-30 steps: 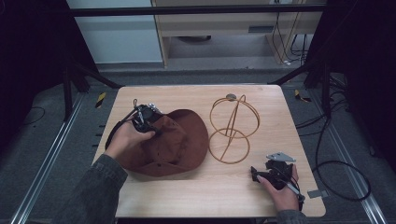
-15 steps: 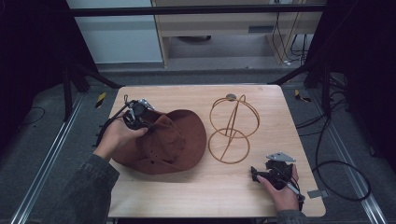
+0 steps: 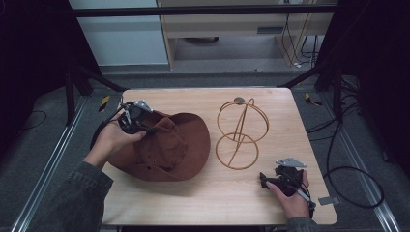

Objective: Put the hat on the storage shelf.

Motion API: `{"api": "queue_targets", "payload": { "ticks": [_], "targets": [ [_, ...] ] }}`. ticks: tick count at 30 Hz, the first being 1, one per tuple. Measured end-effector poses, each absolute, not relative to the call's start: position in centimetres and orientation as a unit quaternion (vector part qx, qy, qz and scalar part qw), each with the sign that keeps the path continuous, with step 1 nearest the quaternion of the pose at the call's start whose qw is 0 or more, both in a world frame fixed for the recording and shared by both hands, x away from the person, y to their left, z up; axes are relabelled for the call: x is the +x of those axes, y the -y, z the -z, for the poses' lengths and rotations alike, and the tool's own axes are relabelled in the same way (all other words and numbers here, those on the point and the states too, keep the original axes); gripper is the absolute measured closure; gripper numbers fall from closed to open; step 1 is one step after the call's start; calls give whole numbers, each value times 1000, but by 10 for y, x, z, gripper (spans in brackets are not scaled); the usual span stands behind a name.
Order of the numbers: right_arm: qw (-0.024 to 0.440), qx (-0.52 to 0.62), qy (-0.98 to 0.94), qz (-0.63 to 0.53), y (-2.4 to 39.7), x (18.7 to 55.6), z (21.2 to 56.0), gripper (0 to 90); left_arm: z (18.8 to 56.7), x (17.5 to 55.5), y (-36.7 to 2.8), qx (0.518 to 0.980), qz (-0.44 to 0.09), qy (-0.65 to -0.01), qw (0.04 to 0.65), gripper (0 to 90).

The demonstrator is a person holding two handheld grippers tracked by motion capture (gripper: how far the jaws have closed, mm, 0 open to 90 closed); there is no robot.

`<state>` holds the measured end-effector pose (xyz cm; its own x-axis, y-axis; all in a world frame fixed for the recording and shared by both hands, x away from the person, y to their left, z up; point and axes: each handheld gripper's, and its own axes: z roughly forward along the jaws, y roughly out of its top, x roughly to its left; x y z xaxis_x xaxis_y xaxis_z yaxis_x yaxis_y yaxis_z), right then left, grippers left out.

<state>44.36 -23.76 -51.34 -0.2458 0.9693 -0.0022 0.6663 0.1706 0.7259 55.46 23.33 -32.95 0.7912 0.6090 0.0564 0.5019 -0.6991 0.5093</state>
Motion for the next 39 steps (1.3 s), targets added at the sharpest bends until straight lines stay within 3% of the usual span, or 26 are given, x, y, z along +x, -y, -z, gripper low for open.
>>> {"api": "queue_targets", "payload": {
  "ticks": [39],
  "targets": [
    [244,565,-724,-311,240,449,513,5,235,494,-243,912,-169,-225,298,885]
  ]
}}
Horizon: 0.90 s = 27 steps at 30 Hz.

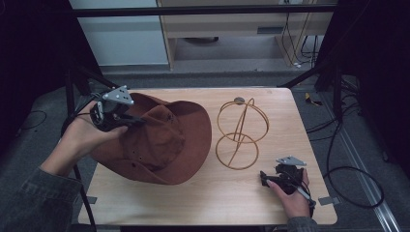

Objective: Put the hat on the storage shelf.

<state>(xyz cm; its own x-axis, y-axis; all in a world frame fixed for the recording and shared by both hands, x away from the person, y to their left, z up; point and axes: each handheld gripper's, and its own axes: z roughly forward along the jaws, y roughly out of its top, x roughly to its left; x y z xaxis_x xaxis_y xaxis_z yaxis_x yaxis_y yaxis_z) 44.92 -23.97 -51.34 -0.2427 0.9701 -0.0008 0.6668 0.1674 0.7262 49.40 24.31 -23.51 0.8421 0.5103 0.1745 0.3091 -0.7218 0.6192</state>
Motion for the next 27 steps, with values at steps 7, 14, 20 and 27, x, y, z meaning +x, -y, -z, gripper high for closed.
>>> {"api": "queue_targets", "payload": {
  "ticks": [7,14,20,27],
  "targets": [
    [243,565,-724,-312,240,449,513,5,221,488,-241,908,-183,-216,308,885],
    [244,565,-724,-311,240,449,513,4,206,487,-238,906,-191,-203,319,885],
    [243,565,-724,-311,240,449,513,4,195,483,-237,905,-196,-200,322,885],
    [243,566,-724,-310,240,449,513,5,181,482,-232,905,-206,-196,315,885]
  ]
}}
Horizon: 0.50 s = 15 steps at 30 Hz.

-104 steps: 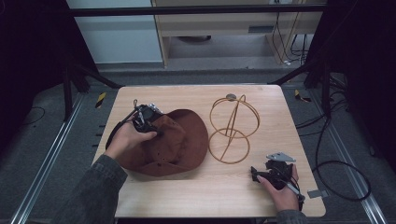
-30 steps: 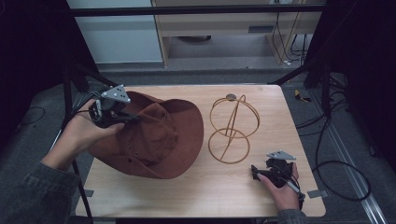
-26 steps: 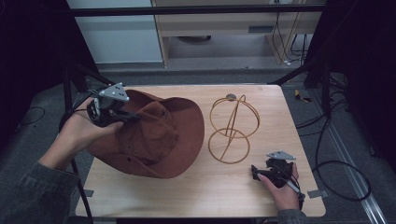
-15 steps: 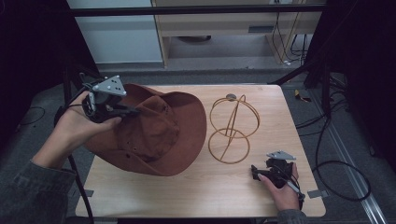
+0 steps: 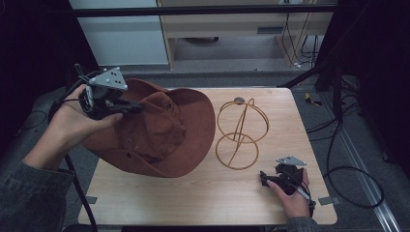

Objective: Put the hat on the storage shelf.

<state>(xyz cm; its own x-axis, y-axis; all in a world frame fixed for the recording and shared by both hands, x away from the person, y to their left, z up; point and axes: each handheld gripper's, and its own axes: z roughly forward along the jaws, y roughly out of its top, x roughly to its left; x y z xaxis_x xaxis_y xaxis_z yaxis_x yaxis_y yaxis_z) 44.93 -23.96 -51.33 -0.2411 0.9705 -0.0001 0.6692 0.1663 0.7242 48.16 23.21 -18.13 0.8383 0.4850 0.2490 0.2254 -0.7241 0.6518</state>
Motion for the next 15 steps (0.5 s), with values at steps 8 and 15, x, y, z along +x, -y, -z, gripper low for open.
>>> {"api": "queue_targets", "payload": {
  "ticks": [8,15],
  "targets": [
    [244,565,-725,-310,240,450,513,5,167,483,-222,907,-214,-186,312,885],
    [244,563,-726,-310,240,450,513,4,158,479,-218,905,-225,-184,312,885]
  ]
}}
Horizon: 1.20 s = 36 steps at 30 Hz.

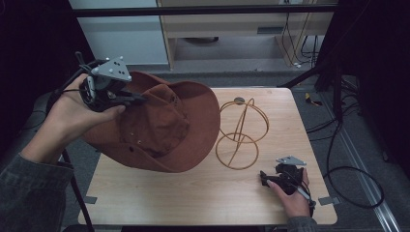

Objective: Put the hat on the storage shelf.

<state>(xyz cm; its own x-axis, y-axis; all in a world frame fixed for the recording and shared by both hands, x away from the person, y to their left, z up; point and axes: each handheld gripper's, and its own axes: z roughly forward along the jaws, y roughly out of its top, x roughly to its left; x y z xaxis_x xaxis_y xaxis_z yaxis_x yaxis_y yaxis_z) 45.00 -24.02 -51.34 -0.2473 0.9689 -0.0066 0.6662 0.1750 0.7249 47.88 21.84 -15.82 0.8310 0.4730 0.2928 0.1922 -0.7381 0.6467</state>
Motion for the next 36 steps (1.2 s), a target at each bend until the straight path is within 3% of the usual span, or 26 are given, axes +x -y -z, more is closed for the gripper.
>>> {"api": "queue_targets", "payload": {
  "ticks": [18,36],
  "targets": [
    [246,565,-725,-310,240,449,514,6,134,501,-181,893,-243,-189,327,884],
    [242,567,-723,-311,240,449,513,8,143,511,-117,898,-250,-155,328,883]
  ]
}}
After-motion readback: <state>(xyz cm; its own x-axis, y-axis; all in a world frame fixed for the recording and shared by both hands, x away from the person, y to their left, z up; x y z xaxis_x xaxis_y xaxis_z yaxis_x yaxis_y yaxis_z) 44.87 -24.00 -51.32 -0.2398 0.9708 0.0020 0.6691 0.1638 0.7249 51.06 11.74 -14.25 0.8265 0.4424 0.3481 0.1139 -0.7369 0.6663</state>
